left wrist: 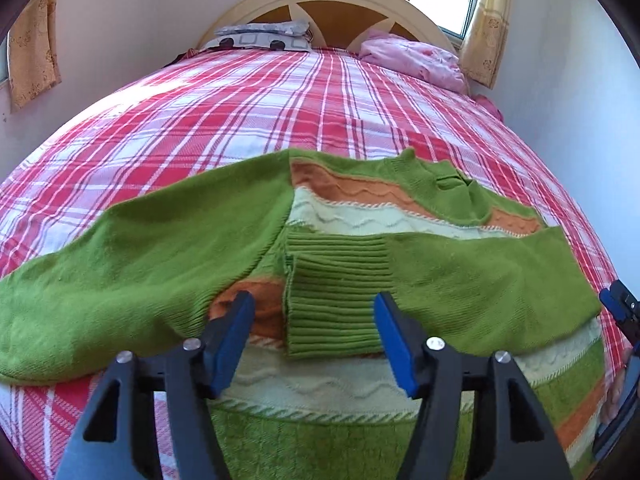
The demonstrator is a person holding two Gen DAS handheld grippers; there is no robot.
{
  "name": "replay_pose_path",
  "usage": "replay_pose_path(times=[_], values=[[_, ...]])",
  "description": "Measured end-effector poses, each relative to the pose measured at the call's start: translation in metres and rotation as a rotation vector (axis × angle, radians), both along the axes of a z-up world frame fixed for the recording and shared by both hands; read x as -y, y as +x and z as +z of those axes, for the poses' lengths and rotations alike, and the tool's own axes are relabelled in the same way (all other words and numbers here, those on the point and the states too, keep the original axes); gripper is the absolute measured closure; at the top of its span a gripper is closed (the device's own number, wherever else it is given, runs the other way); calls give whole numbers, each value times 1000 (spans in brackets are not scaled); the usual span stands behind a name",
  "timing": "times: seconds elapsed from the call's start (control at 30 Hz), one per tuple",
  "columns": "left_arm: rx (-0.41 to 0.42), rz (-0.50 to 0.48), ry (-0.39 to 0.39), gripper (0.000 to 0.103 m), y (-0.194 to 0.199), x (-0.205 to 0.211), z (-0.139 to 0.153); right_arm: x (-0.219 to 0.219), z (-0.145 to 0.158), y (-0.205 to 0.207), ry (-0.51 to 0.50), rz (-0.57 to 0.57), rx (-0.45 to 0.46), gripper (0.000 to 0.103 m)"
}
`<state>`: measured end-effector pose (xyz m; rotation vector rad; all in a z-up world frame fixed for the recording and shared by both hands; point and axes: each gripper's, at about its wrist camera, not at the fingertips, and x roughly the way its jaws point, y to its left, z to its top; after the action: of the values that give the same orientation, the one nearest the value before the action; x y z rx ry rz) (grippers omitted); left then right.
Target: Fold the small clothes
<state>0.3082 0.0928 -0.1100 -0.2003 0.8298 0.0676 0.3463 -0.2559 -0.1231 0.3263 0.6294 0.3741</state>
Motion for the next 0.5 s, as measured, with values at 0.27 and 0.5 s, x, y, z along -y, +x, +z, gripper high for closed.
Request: replay_pose_path(times=[0.27, 0.5], values=[[1, -45, 40, 96, 6, 9, -1, -4, -1, -1, -17, 7, -2, 22], [21, -16, 19, 96, -10, -4, 8, -12, 0, -3, -49, 29, 16, 22]])
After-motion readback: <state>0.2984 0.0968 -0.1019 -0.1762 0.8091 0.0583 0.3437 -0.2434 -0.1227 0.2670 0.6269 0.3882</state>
